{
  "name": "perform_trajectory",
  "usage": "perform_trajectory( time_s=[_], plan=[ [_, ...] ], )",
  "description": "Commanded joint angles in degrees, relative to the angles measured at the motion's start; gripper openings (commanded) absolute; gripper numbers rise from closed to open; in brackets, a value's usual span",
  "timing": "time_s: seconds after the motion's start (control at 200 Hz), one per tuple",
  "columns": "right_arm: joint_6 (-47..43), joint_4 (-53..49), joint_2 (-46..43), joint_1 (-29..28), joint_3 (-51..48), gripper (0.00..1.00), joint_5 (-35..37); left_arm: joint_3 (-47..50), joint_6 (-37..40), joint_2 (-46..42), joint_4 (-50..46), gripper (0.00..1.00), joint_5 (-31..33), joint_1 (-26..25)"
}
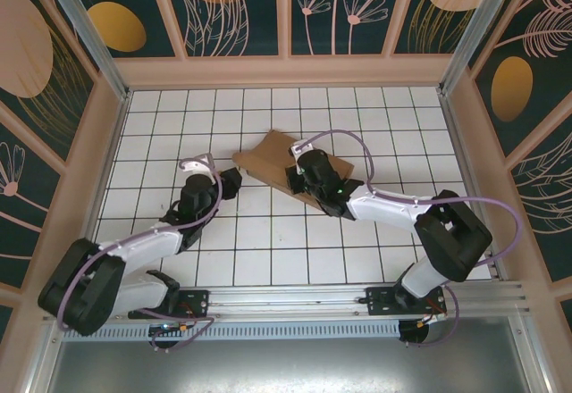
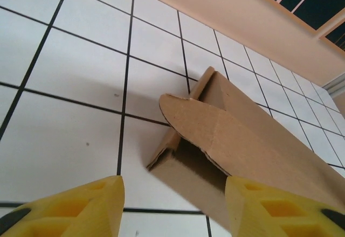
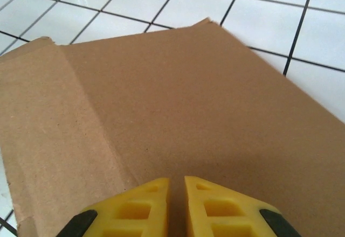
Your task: Fold the paper box
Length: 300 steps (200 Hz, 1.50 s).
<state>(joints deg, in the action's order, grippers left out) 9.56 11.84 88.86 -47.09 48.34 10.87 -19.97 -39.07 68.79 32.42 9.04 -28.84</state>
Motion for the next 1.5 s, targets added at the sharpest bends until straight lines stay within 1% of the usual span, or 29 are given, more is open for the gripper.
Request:
perform_trajectory(
  time_s=[0.0,0.115,0.165,0.205,0.3,0.36,0.44,0.54,0.566,0.606,0.681,0.766,0.801,0.851,0.911,0.966,1.021,1.096,1.126,1.196,1.231,1.256,1.266,1.296,1.326,1.371,1.396,1.431,1.496],
  plan=[
    [0.62,2.34,1.76,0.77,-1.16,0.16,-2.28,1.14,-1.97,-3.91,-8.67,0.50,0.95,-0.16],
    [-0.05,1.68,4.25,1.03,-1.36,0.16,-2.49,-1.54,-0.99,-8.19,-13.63,0.47,5.34,-0.14],
    [0.01,0.95,5.72,1.14,-1.26,0.16,-2.15,-4.59,0.47,-8.39,-16.11,0.48,7.84,-0.07],
    [0.58,0.26,6.75,1.13,-1.21,0.16,-1.07,-7.77,3.13,-7.43,-17.58,0.49,8.22,-0.05],
    [2.24,0.14,8.56,1.47,-1.83,0.14,-0.54,-17.52,10.40,-1.53,-22.16,0.50,4.88,-0.08],
    [2.36,-0.61,9.45,1.72,-1.44,0.14,-0.80,-24.70,11.51,3.80,-26.23,0.52,2.94,-0.08],
    [0.08,-2.44,9.74,1.76,-0.09,0.16,-3.51,-34.21,14.55,11.72,-31.83,0.52,-2.05,-0.06],
    [0.69,4.95,4.89,0.87,-4.11,0.17,-3.12,-43.46,15.08,20.97,-35.59,0.53,-5.29,0.22],
    [1.62,6.44,3.27,0.86,-5.07,0.12,-2.71,-44.90,14.98,23.02,-35.67,0.53,-6.35,0.55],
    [2.23,7.87,0.58,0.86,-6.01,0.00,-2.06,-46.95,14.86,25.68,-35.59,0.52,-7.62,1.07],
    [1.95,8.23,-4.10,1.02,-6.92,0.00,0.26,-50.01,13.85,29.82,-35.54,0.50,-7.97,2.45],
    [3.21,6.04,-8.62,2.95,-7.11,0.00,0.81,-53.04,16.73,34.47,-36.46,0.51,-10.55,4.30],
    [4.16,4.98,-10.16,4.81,-7.39,0.00,-1.76,-53.81,18.01,35.88,-36.59,0.52,-11.55,5.01],
    [5.93,4.85,-12.18,8.30,-8.66,0.00,-8.53,-54.50,19.36,37.74,-36.80,0.53,-13.09,6.07],
    [8.14,5.90,-14.59,11.15,-11.10,0.00,-11.62,-54.42,20.46,39.24,-36.57,0.53,-14.90,7.12],
    [8.90,6.08,-16.33,12.44,-13.04,0.00,-11.68,-53.66,20.93,40.06,-35.76,0.53,-16.33,7.72],
    [10.16,3.72,-16.66,13.29,-13.32,0.00,-10.42,-52.54,21.48,40.70,-34.75,0.53,-18.67,7.86],
    [14.26,-1.92,-15.09,14.97,-11.74,0.16,-10.29,-51.96,21.82,41.57,-34.38,0.52,-20.74,7.93],
    [16.30,-4.21,-14.35,15.35,-11.07,0.18,-8.53,-52.00,21.96,41.99,-34.35,0.53,-21.42,7.92],
    [20.09,-7.83,-13.54,15.43,-10.75,0.19,-5.01,-52.64,22.18,43.13,-35.11,0.55,-21.48,7.88],
    [22.14,-8.90,-13.69,15.45,-11.13,0.23,-3.43,-52.80,22.32,43.57,-35.31,0.56,-21.25,7.96],
    [23.40,-9.95,-13.63,15.40,-11.18,0.29,-2.93,-52.81,22.51,43.80,-35.32,0.58,-21.09,7.93],
    [23.92,-10.49,-13.56,16.78,-11.12,0.31,-2.96,-52.81,22.62,43.95,-35.32,0.58,-21.08,7.93],
    [25.02,-11.70,-13.23,18.04,-10.91,0.39,-3.55,-52.89,22.79,44.44,-35.51,0.59,-20.99,7.92],
    [25.43,-12.00,-12.87,19.06,-10.96,0.49,-5.08,-52.97,22.95,44.95,-35.74,0.60,-21.14,7.89],
    [25.90,-11.78,-12.28,20.10,-11.31,0.69,-7.29,-52.90,22.83,45.78,-35.87,0.61,-21.62,7.93],
    [25.94,-11.27,-11.91,20.64,-11.48,0.77,-9.06,-52.98,22.83,46.30,-35.85,0.61,-21.90,7.92],
    [25.90,-10.55,-11.22,21.06,-11.55,0.82,-9.77,-52.98,22.73,46.90,-35.85,0.61,-22.32,7.92],
    [26.20,-11.77,-9.84,20.99,-10.70,0.82,-8.54,-53.00,22.66,47.82,-36.01,0.61,-22.53,7.91]
  ],
)
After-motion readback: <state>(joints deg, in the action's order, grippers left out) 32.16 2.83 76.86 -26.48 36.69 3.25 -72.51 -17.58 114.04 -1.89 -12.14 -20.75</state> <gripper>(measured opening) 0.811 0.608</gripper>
